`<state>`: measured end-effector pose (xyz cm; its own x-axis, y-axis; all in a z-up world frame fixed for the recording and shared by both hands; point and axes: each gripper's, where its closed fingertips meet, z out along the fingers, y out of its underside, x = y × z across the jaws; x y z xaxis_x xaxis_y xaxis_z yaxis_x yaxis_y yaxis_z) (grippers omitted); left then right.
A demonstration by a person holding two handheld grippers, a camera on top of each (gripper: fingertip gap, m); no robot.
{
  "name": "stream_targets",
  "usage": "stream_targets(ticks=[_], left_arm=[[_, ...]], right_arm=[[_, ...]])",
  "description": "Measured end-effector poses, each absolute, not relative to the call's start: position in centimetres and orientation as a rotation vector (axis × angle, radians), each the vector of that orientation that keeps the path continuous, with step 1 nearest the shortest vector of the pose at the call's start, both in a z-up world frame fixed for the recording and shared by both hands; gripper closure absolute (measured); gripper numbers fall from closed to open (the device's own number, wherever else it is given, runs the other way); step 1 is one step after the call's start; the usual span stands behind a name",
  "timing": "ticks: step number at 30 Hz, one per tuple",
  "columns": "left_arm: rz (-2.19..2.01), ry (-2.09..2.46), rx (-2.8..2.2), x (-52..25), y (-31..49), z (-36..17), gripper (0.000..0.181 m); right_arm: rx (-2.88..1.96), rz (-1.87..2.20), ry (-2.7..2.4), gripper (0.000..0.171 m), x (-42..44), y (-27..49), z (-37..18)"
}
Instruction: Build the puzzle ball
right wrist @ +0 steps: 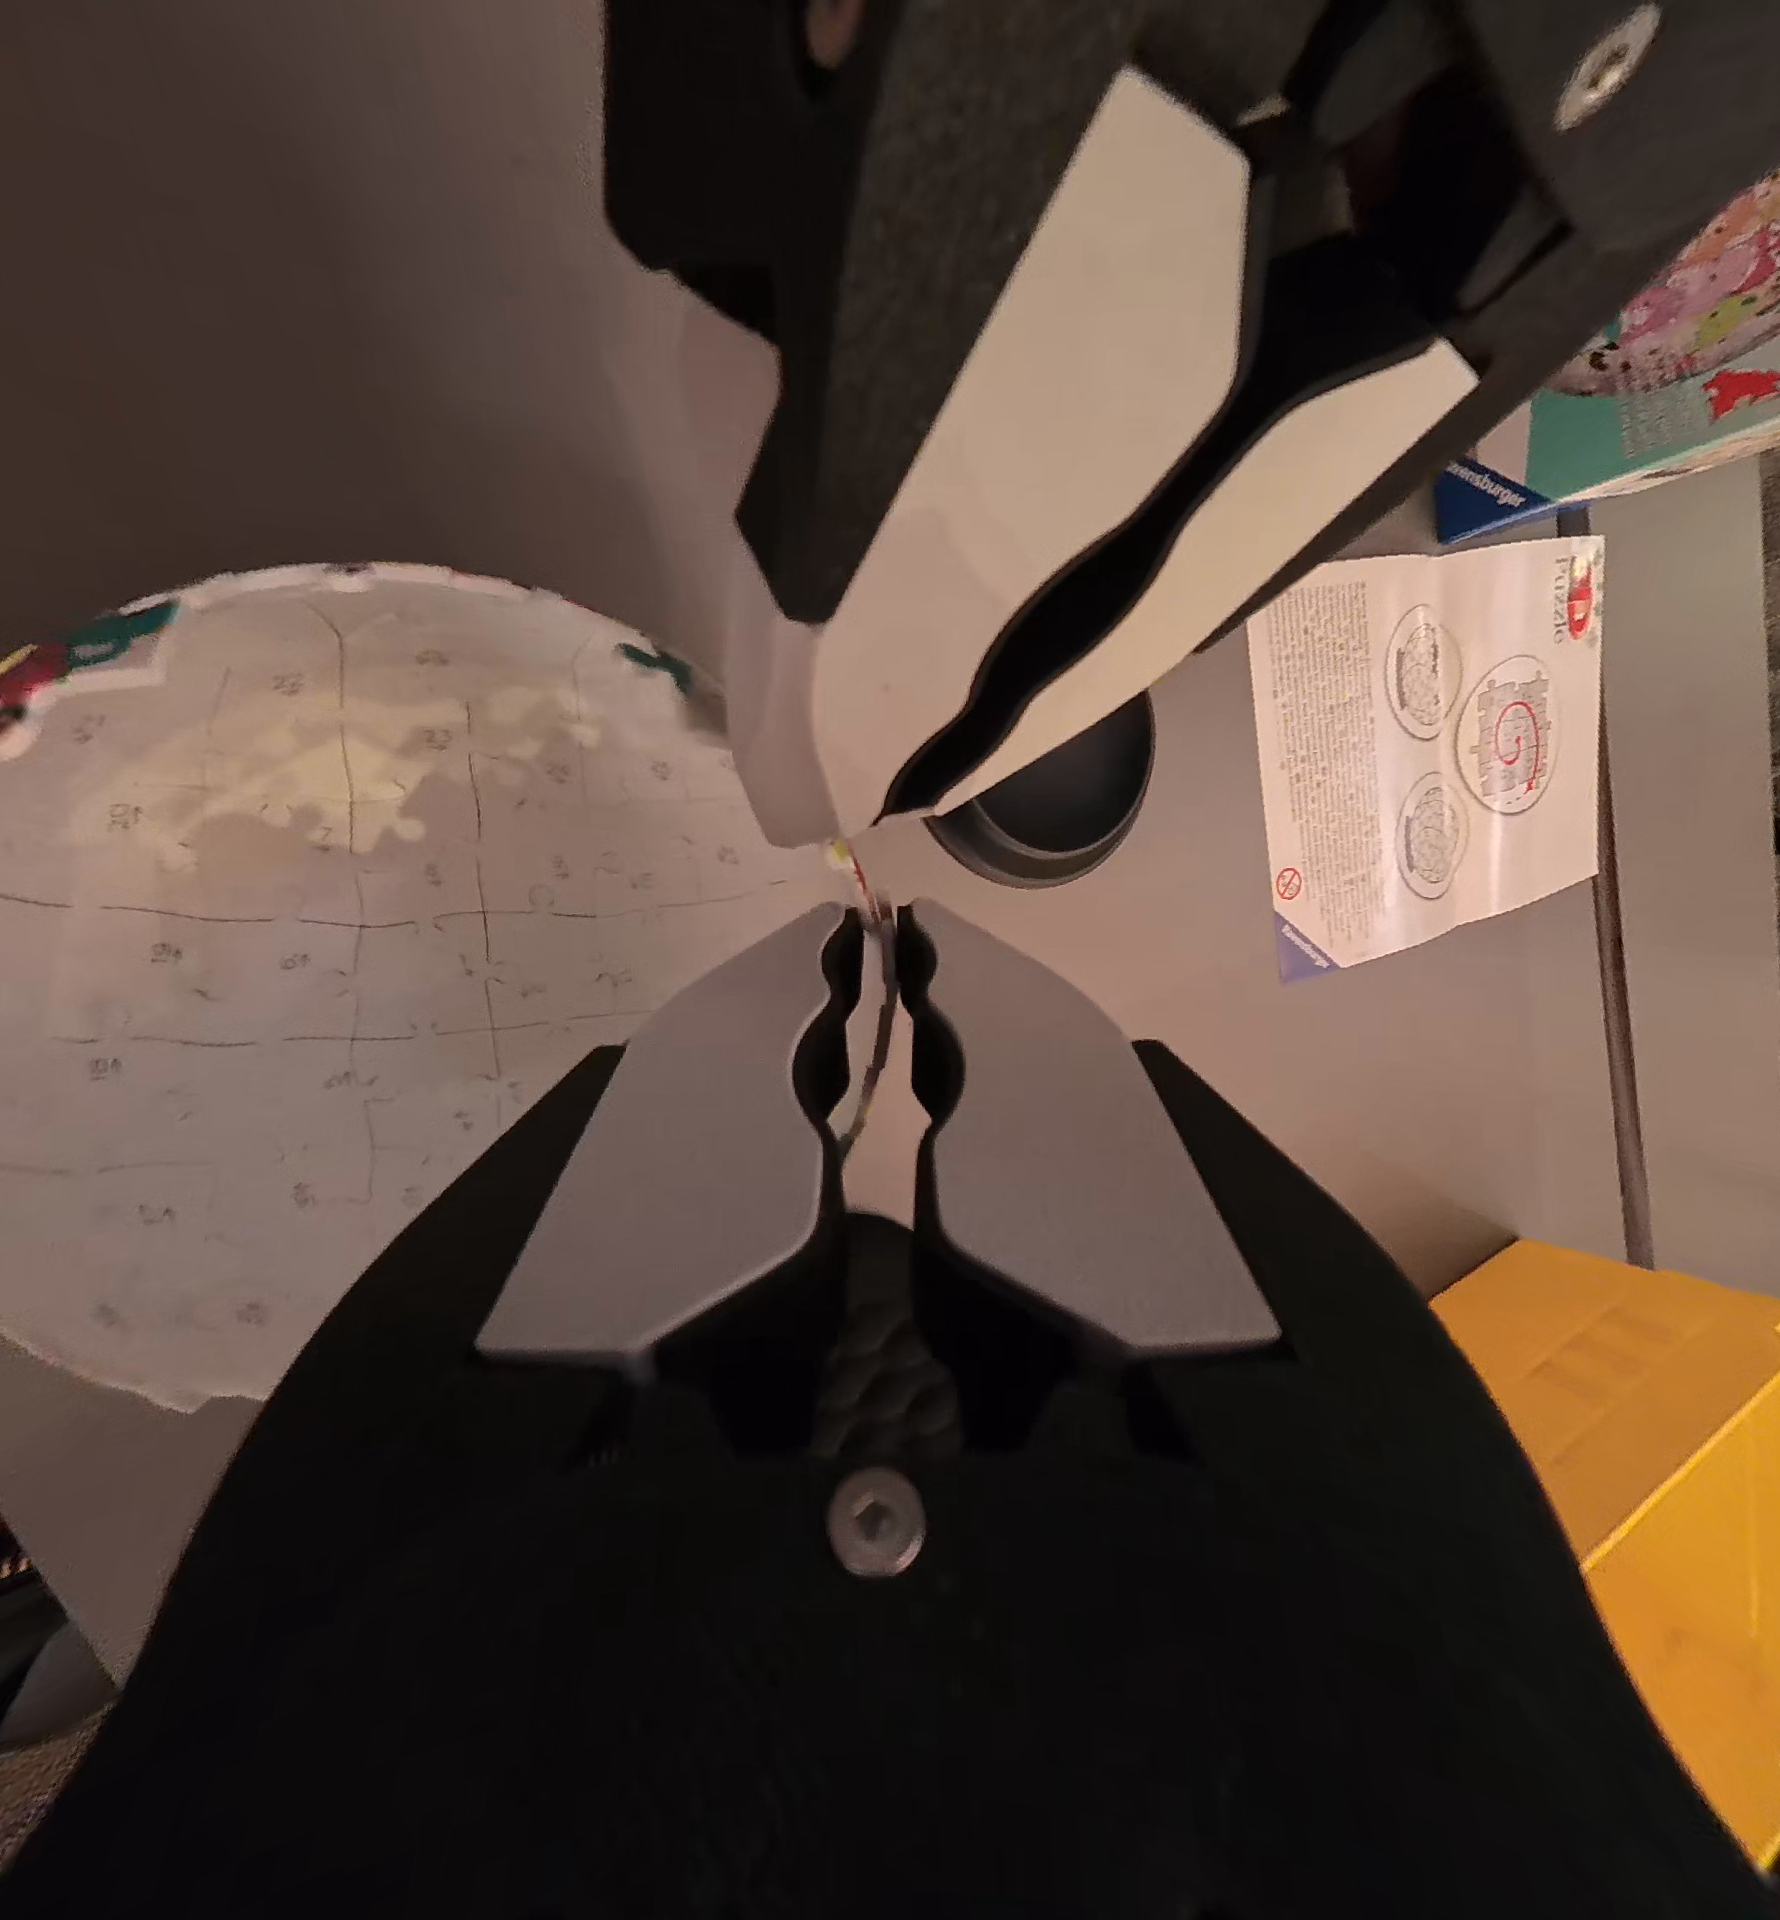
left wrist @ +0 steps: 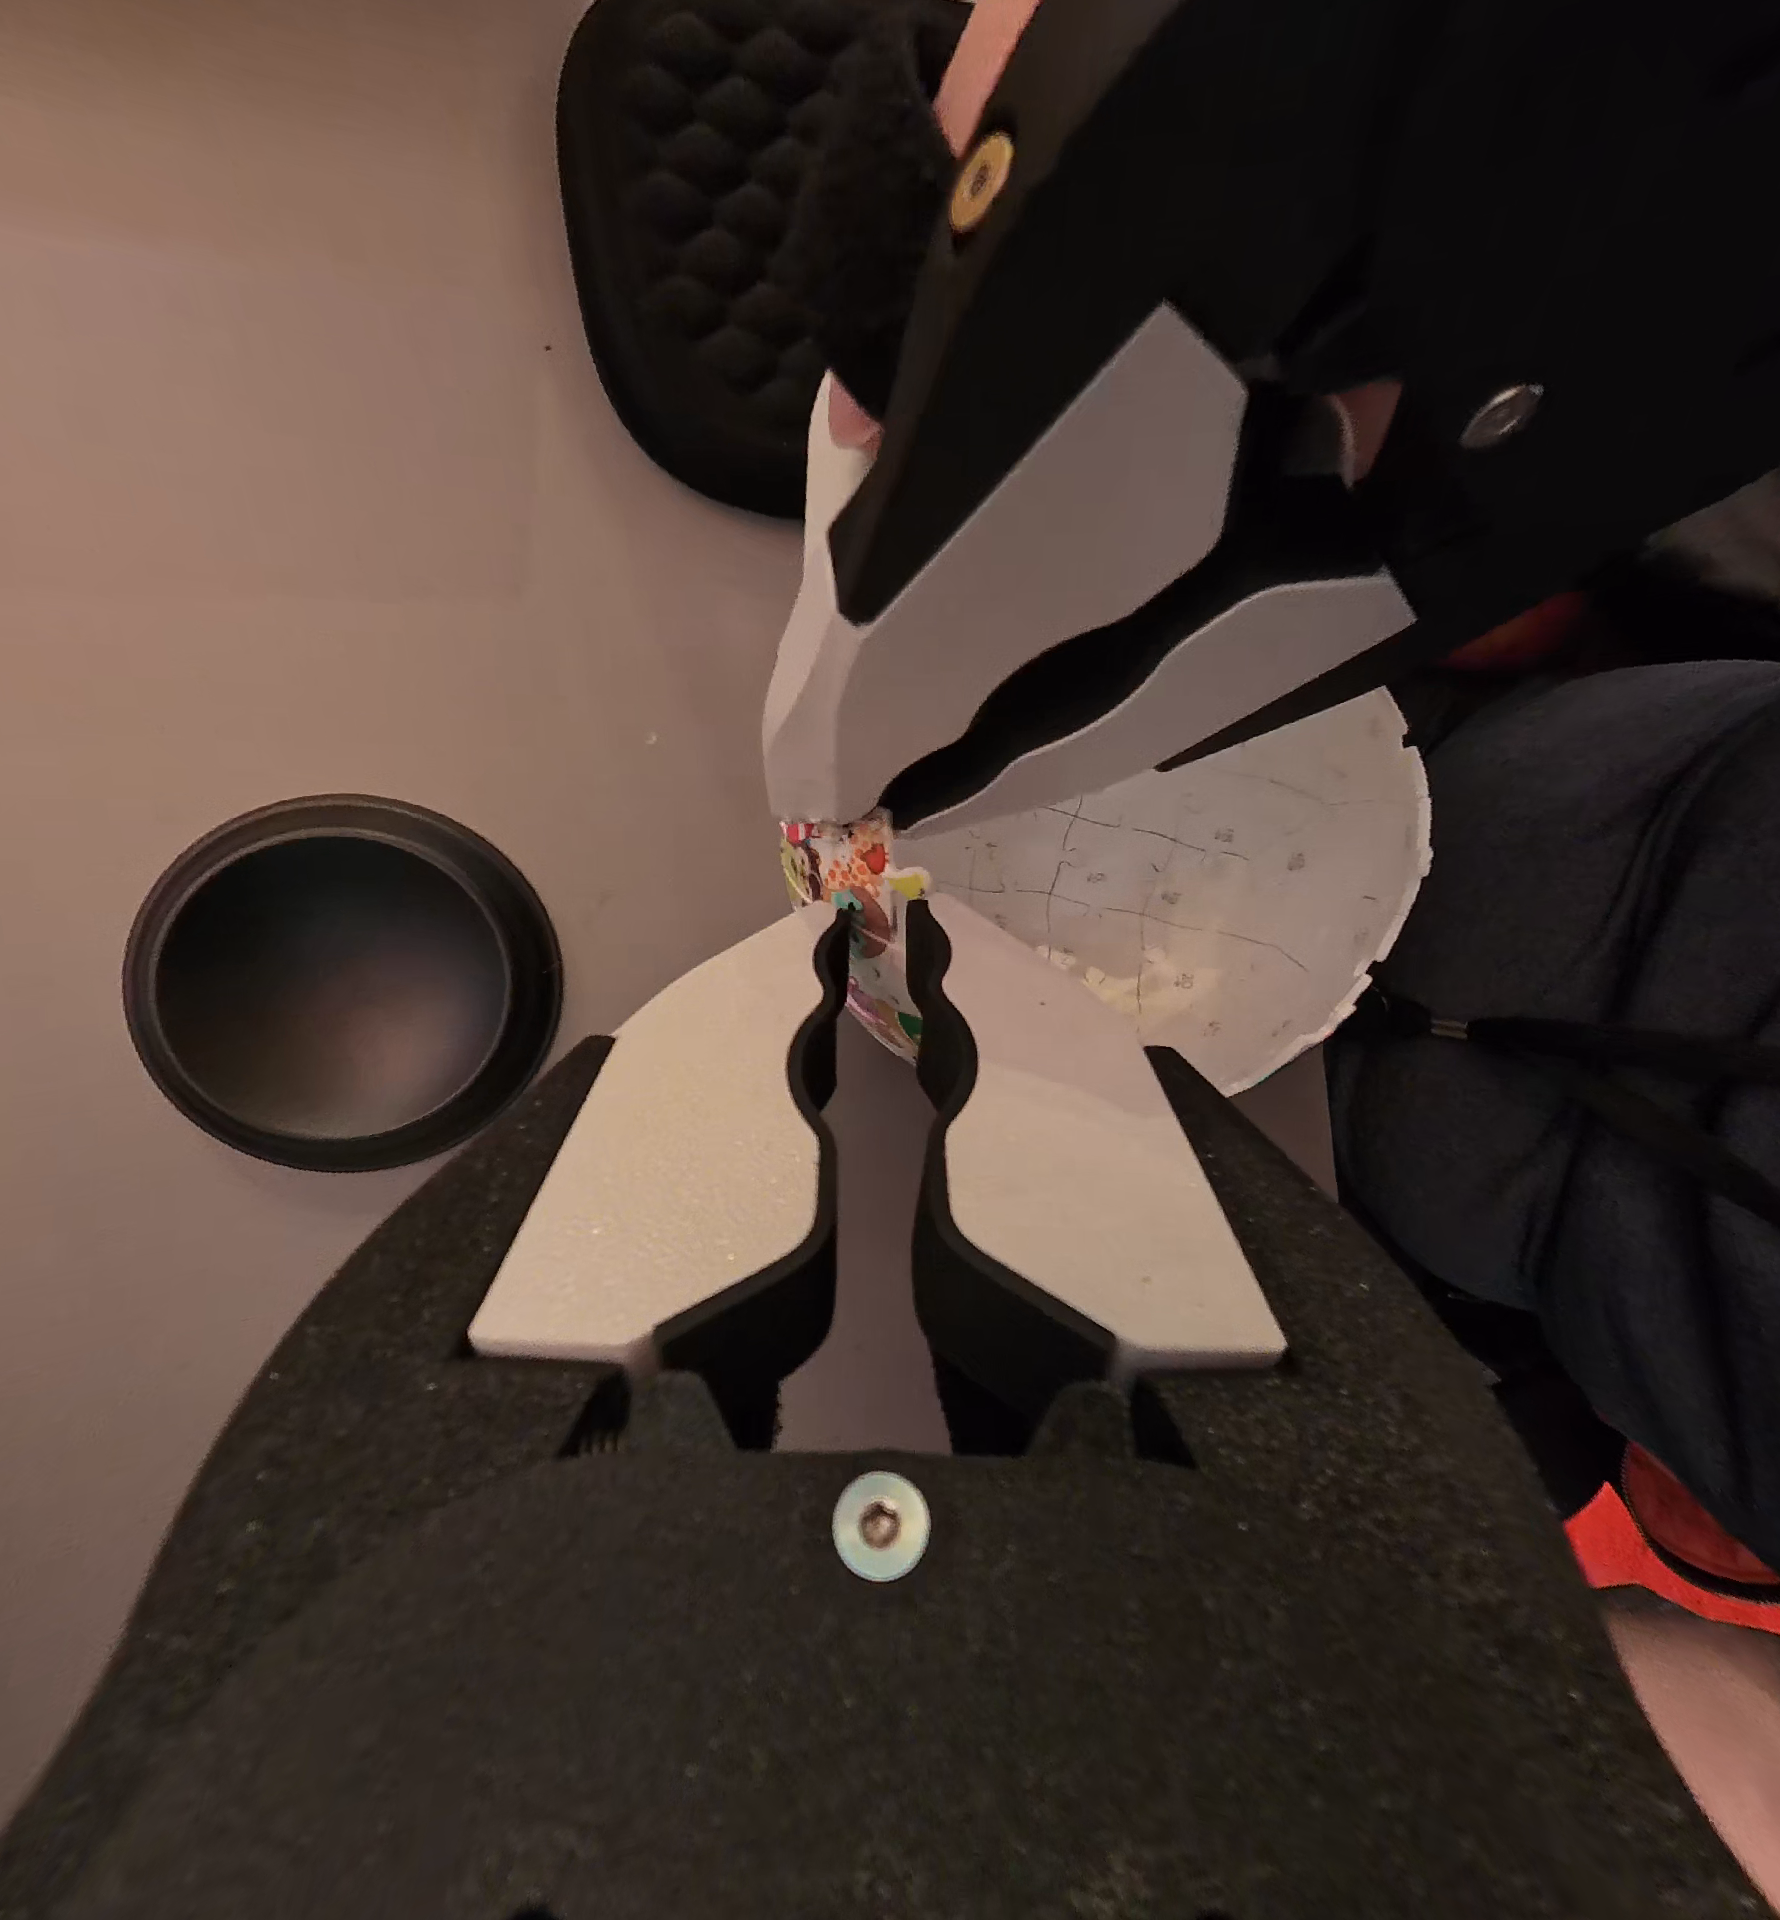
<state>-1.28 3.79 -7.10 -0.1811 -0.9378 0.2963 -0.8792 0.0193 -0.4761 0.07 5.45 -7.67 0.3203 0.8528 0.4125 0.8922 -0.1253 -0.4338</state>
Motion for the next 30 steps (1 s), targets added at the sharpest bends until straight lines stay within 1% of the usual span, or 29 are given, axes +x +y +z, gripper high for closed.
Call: stream_targets(ticks=[11, 18, 19, 20, 21, 25, 30], left_arm=[[-0.890, 2.189, -1.918, -1.3, 3.3, -6.9, 0.170], [-0.885, 2.192, -1.915, -1.4, 3.3, -6.9, 0.171], [-0.877, 2.190, -1.920, -1.4, 3.4, -7.0, 0.172], [-0.868, 2.188, -1.925, -1.4, 3.5, -7.1, 0.172], [-0.864, 2.188, -1.930, -1.4, 3.6, -7.2, 0.172], [-0.882, 2.185, -1.934, -1.5, 3.6, -7.1, 0.168], [-1.059, 2.152, -1.883, -1.3, 2.8, -5.3, 0.162]], right_arm=[[-1.941, -0.127, -1.593, 0.167, 0.1, 4.7, -7.5], [-1.947, -0.067, -1.562, 0.167, -0.1, 4.7, -7.4], [-1.921, -0.056, -1.553, 0.164, -0.3, 4.7, -7.1], [-1.913, -0.025, -1.534, 0.151, -0.6, 4.6, -6.8], [-1.922, 0.015, -1.505, 0.146, -0.6, 4.5, -6.3], [-1.908, 0.038, -1.452, 0.148, 0.3, 4.5, -4.8], [-1.902, 0.050, -1.474, 0.148, -0.1, 4.3, -5.0]])
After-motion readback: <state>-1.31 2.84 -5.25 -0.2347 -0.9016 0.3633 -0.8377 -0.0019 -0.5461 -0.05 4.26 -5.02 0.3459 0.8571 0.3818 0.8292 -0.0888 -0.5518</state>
